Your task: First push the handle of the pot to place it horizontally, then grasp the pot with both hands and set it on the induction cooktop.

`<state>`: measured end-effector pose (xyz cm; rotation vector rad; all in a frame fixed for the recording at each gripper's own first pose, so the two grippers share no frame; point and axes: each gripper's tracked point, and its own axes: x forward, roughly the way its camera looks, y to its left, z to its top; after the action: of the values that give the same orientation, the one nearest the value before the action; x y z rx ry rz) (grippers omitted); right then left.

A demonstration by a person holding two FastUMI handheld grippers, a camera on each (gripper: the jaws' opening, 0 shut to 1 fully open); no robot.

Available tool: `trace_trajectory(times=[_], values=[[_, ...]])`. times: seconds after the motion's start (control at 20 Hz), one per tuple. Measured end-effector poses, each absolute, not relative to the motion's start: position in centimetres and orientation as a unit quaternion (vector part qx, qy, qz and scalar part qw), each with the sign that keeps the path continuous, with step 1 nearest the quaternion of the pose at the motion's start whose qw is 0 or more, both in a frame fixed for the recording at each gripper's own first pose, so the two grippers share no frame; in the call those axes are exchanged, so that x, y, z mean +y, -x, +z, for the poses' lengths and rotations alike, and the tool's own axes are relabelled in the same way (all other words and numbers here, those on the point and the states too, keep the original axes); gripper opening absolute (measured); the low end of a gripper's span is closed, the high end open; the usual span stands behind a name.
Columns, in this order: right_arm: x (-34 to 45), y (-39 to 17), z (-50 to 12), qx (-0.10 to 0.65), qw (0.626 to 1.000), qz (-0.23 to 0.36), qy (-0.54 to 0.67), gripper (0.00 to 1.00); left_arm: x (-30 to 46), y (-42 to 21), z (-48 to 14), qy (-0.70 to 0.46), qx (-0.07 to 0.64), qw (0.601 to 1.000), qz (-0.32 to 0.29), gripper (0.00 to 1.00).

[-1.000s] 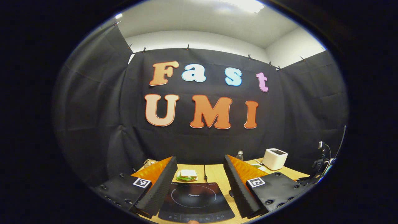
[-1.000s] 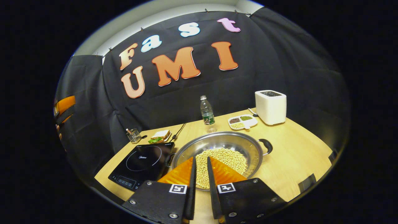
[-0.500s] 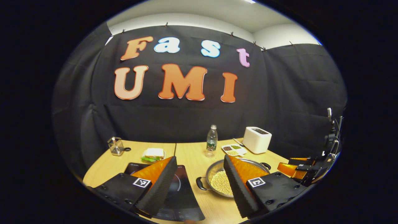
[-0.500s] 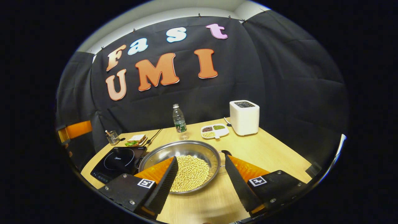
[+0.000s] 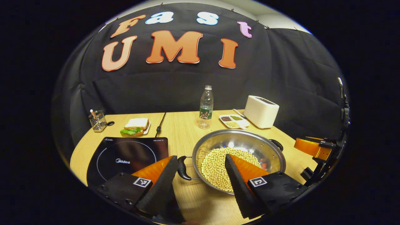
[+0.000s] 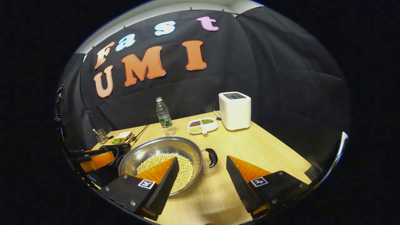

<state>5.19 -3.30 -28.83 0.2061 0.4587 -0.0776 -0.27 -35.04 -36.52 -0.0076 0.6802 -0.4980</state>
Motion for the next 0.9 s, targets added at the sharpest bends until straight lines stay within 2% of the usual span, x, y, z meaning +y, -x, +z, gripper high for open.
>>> trace_trajectory(times=[0.25, 0.5, 0.9], values=[[-4.2, -7.3, -31.1, 0.248, 0.963, -0.05, -0.098, 0.94, -35.3, -0.9, -39.7, 0.012, 0.37, 0.9, -0.229, 0.98], [-3.9, -8.9, -32.8, 0.268, 0.958, -0.05, -0.09, 0.95, -35.2, -2.0, -41.0, -0.008, 0.38, 0.897, -0.225, 0.98], [-2.9, -11.3, -35.3, 0.304, 0.949, -0.031, -0.078, 0.95, -35.5, -2.2, -43.2, -0.021, 0.414, 0.883, -0.219, 0.98]])
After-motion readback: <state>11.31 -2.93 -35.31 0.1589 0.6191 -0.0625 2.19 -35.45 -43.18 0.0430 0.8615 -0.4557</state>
